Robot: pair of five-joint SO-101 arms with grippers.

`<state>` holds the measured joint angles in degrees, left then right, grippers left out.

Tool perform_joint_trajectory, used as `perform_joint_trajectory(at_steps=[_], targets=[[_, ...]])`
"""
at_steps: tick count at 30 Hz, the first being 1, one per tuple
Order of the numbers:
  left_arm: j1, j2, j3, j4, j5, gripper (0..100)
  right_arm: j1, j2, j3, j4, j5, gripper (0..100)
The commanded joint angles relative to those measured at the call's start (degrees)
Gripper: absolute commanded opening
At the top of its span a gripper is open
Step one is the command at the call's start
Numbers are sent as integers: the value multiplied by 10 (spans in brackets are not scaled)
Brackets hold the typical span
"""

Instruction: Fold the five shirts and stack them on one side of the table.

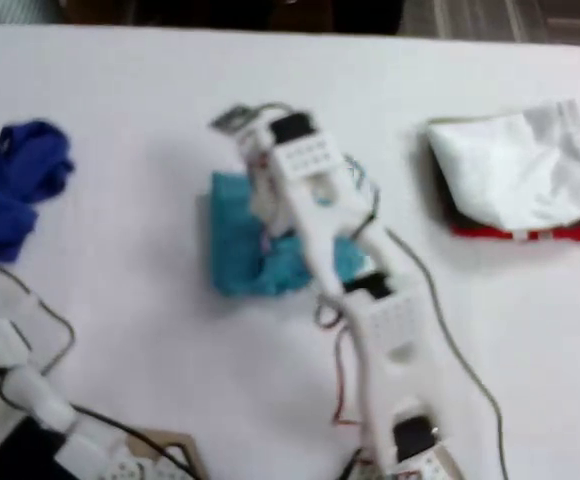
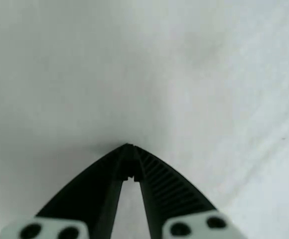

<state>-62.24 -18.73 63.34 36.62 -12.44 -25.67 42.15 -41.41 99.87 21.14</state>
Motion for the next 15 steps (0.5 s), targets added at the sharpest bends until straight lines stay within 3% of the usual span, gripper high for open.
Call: perform_joint_trajectory(at_steps=[1, 6, 15], targets=[[-6, -14, 0, -5, 2, 27, 64, -26, -3, 15, -1, 19], [-6, -14, 0, -5, 2, 27, 95, -73, 4, 15, -1, 19], [3, -14, 0, -5, 1, 27, -38, -95, -46, -19, -3, 19]])
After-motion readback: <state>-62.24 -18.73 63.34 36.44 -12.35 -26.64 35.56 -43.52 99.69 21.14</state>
